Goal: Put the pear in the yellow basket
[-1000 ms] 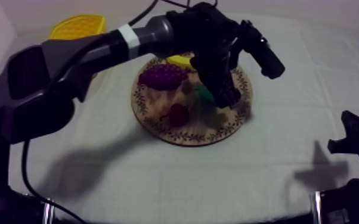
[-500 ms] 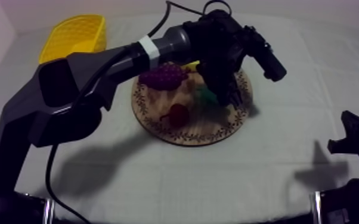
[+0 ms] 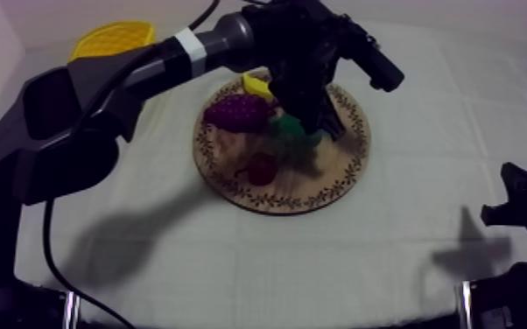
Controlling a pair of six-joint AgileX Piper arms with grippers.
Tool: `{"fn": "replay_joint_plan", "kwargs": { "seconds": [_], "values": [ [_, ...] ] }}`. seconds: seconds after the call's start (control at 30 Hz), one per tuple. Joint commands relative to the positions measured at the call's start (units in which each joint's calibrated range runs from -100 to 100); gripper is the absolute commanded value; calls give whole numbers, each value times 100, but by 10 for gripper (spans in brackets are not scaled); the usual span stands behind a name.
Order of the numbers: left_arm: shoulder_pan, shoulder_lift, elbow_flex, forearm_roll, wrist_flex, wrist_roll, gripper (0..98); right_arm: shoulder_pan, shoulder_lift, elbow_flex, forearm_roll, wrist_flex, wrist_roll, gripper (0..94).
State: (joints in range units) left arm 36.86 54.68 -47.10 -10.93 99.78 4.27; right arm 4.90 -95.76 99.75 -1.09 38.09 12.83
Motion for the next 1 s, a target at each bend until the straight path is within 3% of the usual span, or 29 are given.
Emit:
{"fn": "replay_joint_plan", "kwargs": {
  "seconds": [0.0, 0.2, 0.4, 0.97],
  "values": [
    [0, -129, 85, -5, -1, 25, 479, 0, 1, 3, -1, -3, -2, 3],
    [-15, -588, 404, -77, -2, 109, 472, 0, 1, 3, -1, -3, -1, 3],
    [-243, -1337, 886, -291, -2, 143, 474, 0, 1, 3, -1, -3, -1, 3],
    [-1888, -2848, 2372, -830, -68, -57, 481, 0, 1, 3, -1, -3, -1, 3]
  ]
}}
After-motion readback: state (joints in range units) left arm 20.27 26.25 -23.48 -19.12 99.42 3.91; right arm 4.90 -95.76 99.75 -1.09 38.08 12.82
